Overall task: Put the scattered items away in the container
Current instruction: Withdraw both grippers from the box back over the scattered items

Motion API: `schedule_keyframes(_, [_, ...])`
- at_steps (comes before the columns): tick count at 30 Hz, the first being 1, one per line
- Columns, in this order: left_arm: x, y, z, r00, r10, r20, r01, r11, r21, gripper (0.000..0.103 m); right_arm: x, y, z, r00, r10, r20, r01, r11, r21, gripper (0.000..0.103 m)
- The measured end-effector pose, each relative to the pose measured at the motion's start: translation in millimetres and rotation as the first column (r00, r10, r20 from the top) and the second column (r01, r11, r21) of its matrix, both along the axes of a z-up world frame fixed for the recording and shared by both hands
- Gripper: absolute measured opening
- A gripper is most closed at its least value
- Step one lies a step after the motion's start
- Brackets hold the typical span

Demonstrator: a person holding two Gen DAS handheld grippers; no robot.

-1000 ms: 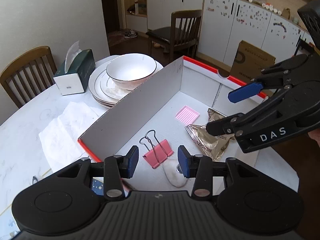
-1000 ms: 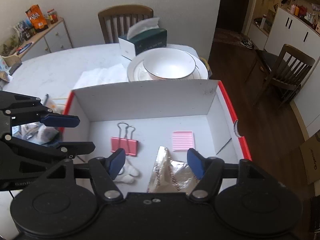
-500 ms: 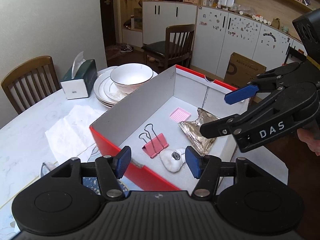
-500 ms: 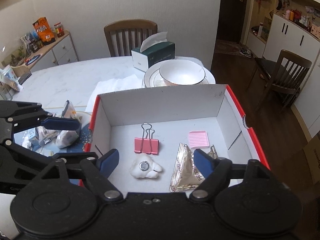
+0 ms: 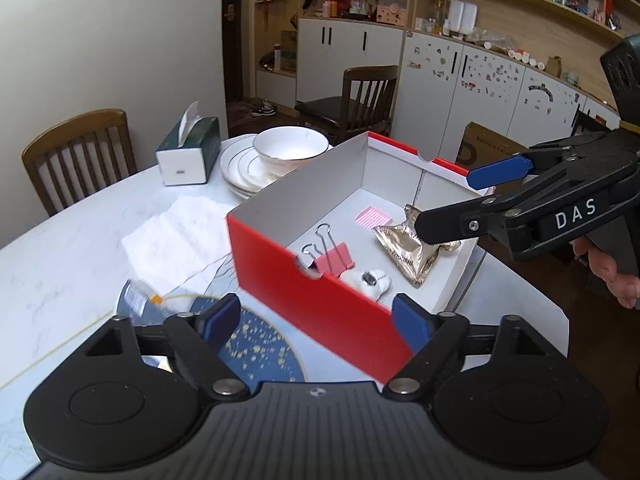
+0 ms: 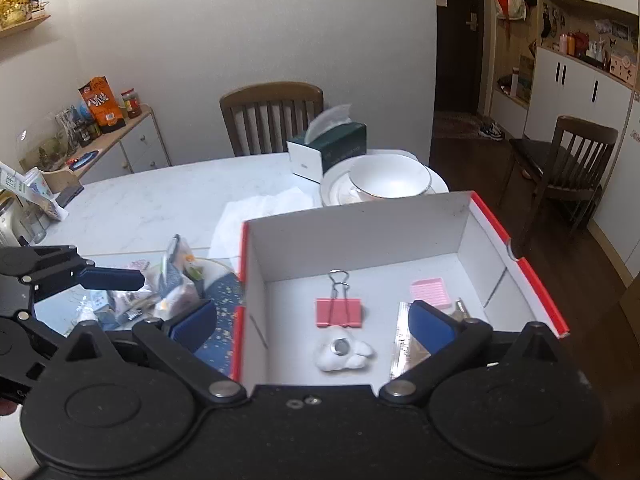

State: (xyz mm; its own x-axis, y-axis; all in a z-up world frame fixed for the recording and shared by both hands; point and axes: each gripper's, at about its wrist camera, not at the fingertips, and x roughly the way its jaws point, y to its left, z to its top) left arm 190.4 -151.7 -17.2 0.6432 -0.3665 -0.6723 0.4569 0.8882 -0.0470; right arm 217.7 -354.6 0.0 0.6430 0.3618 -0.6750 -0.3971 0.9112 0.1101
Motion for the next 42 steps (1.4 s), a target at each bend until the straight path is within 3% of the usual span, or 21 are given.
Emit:
schedule_keyframes(2, [-5,9,-1,1.0,0.002,-0.003,-0.002,1.0,-0.011,0.086,-7,6,1,1.0,-0.004,0.008,0.004,1.0,0.009,0.102])
schedule_keyframes(7, [-21,30,-3,1.0,0.007,0.018,-0.007,1.0,-0.027,0.102,-22,28,-2,1.0,-0.012,0.014,0.011,1.0,0.01,0.102])
schedule_keyframes(24, [-65,137,-19,0.998,0.058,0.035,-0.055,0.997,-0.059,0.102,-75,126,-32,1.0,-0.02,0.003,0.02,0.999,-0.034,0.102])
schedule_keyframes(42, [-80,215,-54,0.998,0.056,0.034,-0.054,0.997,-0.047,0.102,-91,209,-60,0.998,-0.006,-0.061,0.002,0.998,-0.069,0.102])
